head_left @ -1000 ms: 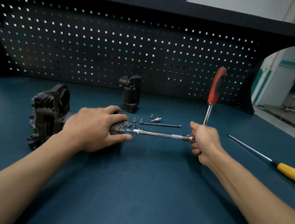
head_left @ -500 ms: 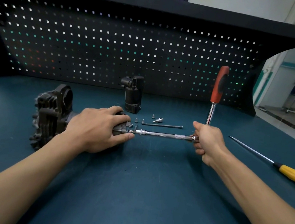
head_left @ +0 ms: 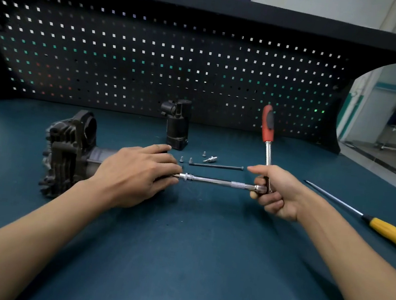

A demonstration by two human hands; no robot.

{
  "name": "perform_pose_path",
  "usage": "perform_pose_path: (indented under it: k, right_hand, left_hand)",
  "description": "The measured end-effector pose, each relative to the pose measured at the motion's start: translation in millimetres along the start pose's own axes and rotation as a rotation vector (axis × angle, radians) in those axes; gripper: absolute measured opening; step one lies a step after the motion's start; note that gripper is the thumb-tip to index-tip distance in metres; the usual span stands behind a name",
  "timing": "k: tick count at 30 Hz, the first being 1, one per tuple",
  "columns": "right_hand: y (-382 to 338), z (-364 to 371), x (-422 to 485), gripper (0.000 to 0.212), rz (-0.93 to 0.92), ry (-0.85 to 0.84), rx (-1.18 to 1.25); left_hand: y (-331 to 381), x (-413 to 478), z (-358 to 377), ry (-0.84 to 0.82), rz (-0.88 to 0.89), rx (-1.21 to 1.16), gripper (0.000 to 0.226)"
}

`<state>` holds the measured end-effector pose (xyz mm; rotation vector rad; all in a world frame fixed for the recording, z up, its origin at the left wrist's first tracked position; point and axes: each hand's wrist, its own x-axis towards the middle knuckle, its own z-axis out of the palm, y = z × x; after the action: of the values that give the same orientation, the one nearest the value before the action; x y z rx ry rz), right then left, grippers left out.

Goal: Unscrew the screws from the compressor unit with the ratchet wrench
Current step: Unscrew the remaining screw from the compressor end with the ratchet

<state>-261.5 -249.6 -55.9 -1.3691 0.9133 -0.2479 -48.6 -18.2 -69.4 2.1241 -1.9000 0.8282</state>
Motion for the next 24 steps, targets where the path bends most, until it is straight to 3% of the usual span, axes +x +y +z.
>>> perform_pose_path:
  k: [5, 10, 14, 19, 24]
  right_hand:
    - [-4, -11, -1, 0.049, 0.068, -0.132, 0.069]
    - [3, -9, 2, 0.042, 0.056, -0.128, 0.054]
    - [9, -2, 7, 0.023, -0.143, -0.009, -0.004]
    - [19, 4, 16, 0.048, -0.361, 0.036, -0.001]
    - [28, 16, 18, 0.05, -0.516, 0.112, 0.017]
  left_hand:
    - [3, 2, -4, -0.021, -0.007, -0.028, 0.053]
    - [3, -1, -5, -0.035, -0.003, -0.014, 0.051]
    - [2, 0, -6, -0.038, -0.013, -0.01, 0.047]
    - [-2, -3, -2, -0.038, -0.011, 0.019, 0.049]
    - [-12, -4, 0, -0.049, -0.015, 0.016, 0.047]
